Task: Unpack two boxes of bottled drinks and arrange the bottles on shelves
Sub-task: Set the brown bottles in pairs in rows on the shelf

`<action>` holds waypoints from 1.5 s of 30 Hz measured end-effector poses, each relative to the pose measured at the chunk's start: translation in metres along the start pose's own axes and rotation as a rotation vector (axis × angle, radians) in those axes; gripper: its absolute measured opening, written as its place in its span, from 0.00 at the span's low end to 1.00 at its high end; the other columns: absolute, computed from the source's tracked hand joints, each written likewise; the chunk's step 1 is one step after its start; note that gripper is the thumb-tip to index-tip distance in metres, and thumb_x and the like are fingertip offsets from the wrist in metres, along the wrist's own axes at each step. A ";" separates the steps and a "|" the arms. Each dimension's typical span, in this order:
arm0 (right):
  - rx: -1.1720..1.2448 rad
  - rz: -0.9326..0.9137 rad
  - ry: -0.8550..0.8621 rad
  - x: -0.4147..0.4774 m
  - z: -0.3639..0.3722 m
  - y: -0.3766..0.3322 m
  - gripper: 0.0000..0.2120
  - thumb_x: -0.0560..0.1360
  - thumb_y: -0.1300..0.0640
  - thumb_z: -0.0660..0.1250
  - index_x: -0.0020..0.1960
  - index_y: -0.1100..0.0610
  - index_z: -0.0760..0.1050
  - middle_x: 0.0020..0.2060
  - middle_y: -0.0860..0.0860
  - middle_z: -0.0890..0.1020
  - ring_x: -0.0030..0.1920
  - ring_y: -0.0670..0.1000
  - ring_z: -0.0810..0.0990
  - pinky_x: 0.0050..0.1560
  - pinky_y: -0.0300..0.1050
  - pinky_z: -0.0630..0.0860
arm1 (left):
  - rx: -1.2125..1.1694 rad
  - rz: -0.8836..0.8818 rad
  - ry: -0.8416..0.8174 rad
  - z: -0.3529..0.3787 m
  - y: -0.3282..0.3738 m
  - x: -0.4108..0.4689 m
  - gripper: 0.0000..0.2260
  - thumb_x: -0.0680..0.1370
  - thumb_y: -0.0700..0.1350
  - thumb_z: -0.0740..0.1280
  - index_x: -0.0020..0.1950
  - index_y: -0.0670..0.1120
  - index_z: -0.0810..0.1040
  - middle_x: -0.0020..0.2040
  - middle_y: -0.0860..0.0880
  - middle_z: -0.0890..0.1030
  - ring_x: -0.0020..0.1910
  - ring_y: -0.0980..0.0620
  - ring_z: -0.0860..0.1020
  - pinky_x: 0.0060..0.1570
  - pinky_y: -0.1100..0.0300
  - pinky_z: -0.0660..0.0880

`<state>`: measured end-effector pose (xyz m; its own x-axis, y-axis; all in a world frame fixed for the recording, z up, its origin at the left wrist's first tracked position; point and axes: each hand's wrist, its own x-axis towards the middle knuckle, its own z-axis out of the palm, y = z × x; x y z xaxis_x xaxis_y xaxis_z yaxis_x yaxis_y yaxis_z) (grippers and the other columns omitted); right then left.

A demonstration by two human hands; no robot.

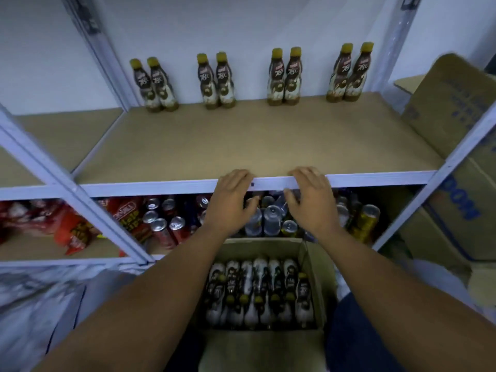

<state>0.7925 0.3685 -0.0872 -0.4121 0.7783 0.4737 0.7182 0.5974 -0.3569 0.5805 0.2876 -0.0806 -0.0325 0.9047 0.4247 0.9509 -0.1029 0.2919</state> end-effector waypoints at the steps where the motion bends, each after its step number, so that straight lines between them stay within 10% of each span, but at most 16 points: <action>1: 0.002 -0.004 -0.006 -0.014 0.007 -0.004 0.18 0.81 0.50 0.65 0.66 0.60 0.77 0.69 0.58 0.76 0.73 0.63 0.70 0.73 0.62 0.67 | 0.010 0.003 0.001 0.003 -0.002 -0.015 0.22 0.80 0.50 0.67 0.71 0.40 0.75 0.72 0.40 0.74 0.73 0.39 0.70 0.74 0.44 0.65; 10: 0.154 0.172 -0.388 -0.097 0.063 -0.019 0.20 0.82 0.48 0.65 0.71 0.54 0.74 0.62 0.55 0.80 0.55 0.58 0.80 0.52 0.54 0.79 | -0.177 -0.363 -0.315 0.045 -0.028 -0.128 0.26 0.80 0.51 0.68 0.77 0.47 0.70 0.64 0.42 0.79 0.61 0.39 0.77 0.54 0.45 0.78; 16: 0.151 0.353 -0.652 -0.143 0.105 0.004 0.23 0.83 0.45 0.64 0.74 0.53 0.71 0.41 0.53 0.82 0.39 0.56 0.80 0.37 0.50 0.77 | -0.318 -0.569 -0.517 0.080 -0.058 -0.175 0.26 0.80 0.54 0.69 0.77 0.49 0.70 0.63 0.45 0.82 0.58 0.43 0.81 0.54 0.50 0.79; 26: 0.328 0.711 -0.770 -0.170 0.155 0.047 0.30 0.81 0.46 0.67 0.80 0.48 0.62 0.74 0.52 0.73 0.68 0.58 0.76 0.64 0.53 0.76 | -0.457 -0.814 -0.550 0.145 -0.084 -0.201 0.33 0.79 0.53 0.72 0.81 0.49 0.63 0.69 0.47 0.77 0.63 0.47 0.79 0.61 0.52 0.77; 45: 0.433 0.812 -0.586 -0.193 0.196 0.069 0.36 0.74 0.57 0.77 0.78 0.46 0.66 0.79 0.50 0.61 0.77 0.54 0.64 0.75 0.53 0.67 | -0.563 -1.017 -0.456 0.197 -0.105 -0.198 0.35 0.75 0.37 0.76 0.80 0.47 0.67 0.71 0.50 0.73 0.69 0.50 0.72 0.66 0.57 0.71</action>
<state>0.8115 0.2971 -0.3615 -0.1902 0.8739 -0.4474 0.6858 -0.2079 -0.6975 0.5474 0.2007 -0.3643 -0.4581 0.7273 -0.5110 0.2901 0.6657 0.6875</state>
